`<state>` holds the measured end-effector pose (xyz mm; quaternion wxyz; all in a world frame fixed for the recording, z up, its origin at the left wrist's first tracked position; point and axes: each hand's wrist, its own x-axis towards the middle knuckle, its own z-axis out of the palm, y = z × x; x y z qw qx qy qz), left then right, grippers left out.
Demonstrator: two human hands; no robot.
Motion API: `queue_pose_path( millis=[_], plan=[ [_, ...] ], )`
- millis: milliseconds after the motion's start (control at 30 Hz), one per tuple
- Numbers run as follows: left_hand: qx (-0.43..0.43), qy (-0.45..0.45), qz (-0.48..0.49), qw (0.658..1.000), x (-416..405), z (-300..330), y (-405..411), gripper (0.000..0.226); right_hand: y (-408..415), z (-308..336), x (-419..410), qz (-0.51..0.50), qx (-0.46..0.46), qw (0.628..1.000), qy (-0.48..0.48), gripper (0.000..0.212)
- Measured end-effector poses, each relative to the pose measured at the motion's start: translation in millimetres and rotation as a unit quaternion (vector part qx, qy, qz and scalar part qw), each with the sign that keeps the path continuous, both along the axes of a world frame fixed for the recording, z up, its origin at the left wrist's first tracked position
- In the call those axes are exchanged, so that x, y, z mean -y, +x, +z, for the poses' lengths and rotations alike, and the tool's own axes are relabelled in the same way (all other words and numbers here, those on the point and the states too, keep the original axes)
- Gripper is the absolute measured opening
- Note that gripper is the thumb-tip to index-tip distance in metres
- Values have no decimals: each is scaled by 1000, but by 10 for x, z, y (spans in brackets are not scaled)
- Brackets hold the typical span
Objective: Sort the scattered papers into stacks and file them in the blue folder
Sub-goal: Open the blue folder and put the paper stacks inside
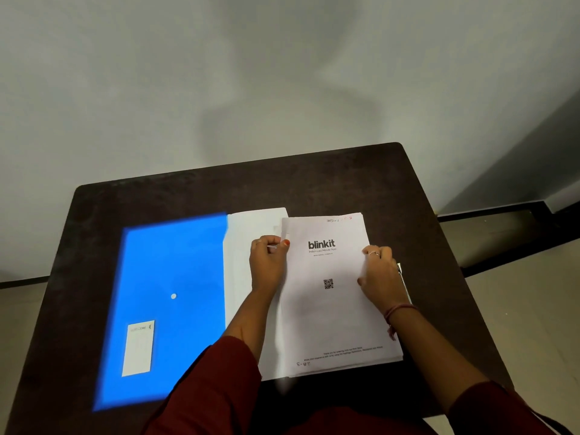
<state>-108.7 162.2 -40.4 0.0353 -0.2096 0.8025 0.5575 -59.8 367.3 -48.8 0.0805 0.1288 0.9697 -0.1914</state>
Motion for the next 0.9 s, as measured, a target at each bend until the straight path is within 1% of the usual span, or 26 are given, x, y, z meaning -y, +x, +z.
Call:
queue_pose_path(
  millis=[67, 100, 200, 267, 300, 400, 500, 533, 600, 633, 733, 833, 900],
  plan=[
    [-27, 48, -8, 998, -31, 79, 120, 13, 8, 16, -48, -13, -6, 1000, -24, 65],
    [-33, 75, -10, 997, -49, 119, 168, 12, 14, 30, -72, -24, -12, 998, -51, 69],
    [-41, 142, -10, 989, -91, 223, 249, 13, 32, 78, -155, -61, -62, 980, -177, 76],
    [-48, 165, -7, 985, -106, 297, 295, 13, 54, 148, -206, -81, -102, 949, -288, 76],
    [-55, 177, 0, 983, -109, 338, 314, 12, 66, 197, -222, -90, -103, 930, -342, 74],
    [-81, 205, 36, 975, -109, 470, 359, 16, 112, 281, -264, -121, -59, 875, -465, 64],
    [-109, 240, 74, 962, -80, 566, 372, 18, 209, 349, -273, -132, -17, 825, -550, 40],
    [-114, 247, 87, 958, -64, 587, 367, 19, 257, 356, -271, -124, -5, 817, -563, 32],
    [-120, 251, 112, 954, -5, 623, 359, 20, 366, 338, -235, -109, 17, 816, -568, 24],
    [-122, 251, 127, 952, 34, 632, 349, 21, 425, 321, -207, -103, 25, 823, -558, 23],
    [-122, 245, 169, 947, 173, 603, 299, 21, 562, 226, -110, -77, 33, 863, -499, 29],
    [-97, 229, 175, 953, 313, 540, 274, 24, 621, 188, 20, -81, 23, 867, -492, 25],
    [-71, 181, 168, 966, 421, 471, 295, 25, 614, 190, 69, -95, 24, 860, -501, 26]
  ],
)
